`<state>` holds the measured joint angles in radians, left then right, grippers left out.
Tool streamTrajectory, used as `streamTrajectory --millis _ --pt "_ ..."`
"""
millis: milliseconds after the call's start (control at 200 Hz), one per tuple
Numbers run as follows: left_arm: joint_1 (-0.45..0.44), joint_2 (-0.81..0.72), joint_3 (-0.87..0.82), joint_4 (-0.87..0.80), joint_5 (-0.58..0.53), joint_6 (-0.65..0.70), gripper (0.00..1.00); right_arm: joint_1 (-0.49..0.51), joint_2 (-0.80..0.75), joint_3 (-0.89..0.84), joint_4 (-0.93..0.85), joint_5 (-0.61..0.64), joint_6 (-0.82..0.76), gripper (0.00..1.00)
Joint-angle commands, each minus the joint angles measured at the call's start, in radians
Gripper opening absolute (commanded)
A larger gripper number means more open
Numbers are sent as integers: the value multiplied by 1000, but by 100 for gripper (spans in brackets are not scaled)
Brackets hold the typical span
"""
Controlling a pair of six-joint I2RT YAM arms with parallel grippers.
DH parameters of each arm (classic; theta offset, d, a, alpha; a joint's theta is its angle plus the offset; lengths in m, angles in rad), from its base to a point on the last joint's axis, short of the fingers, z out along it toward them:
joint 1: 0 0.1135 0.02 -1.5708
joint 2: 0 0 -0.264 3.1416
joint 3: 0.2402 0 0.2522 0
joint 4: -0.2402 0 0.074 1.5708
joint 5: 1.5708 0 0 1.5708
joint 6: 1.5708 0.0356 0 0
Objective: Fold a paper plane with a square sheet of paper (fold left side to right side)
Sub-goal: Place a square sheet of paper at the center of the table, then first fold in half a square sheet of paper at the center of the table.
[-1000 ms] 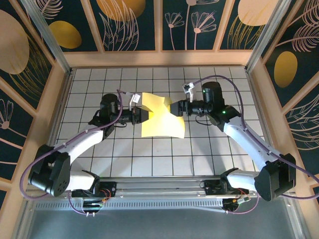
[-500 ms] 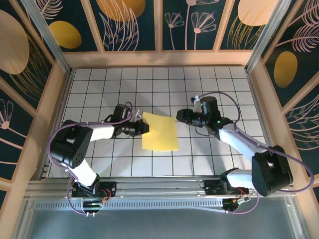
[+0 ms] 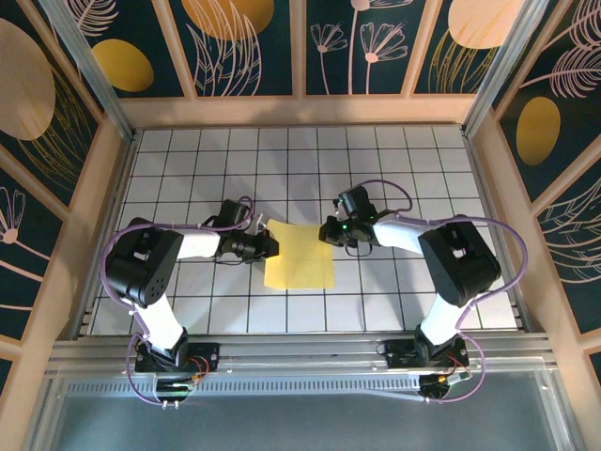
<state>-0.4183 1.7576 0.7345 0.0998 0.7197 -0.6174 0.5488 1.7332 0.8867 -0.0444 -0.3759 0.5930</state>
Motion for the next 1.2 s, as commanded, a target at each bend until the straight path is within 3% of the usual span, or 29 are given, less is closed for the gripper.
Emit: streamTrajectory --millis 0,270,385,711,1196 --pt "-2 -8 22 -37 -3 16 6 22 36 28 -84 59 -26 6" --pt "-2 -38 20 -33 18 -11 28 35 76 16 -136 118 -45 6" --pt "-7 -79 22 -29 25 -31 31 44 78 6 -123 117 -44 7" --pt "-46 -112 65 -14 51 -82 54 53 83 2 -95 117 -36 7" --pt "-108 4 108 104 60 -153 57 52 24 -72 66 24 30 7"
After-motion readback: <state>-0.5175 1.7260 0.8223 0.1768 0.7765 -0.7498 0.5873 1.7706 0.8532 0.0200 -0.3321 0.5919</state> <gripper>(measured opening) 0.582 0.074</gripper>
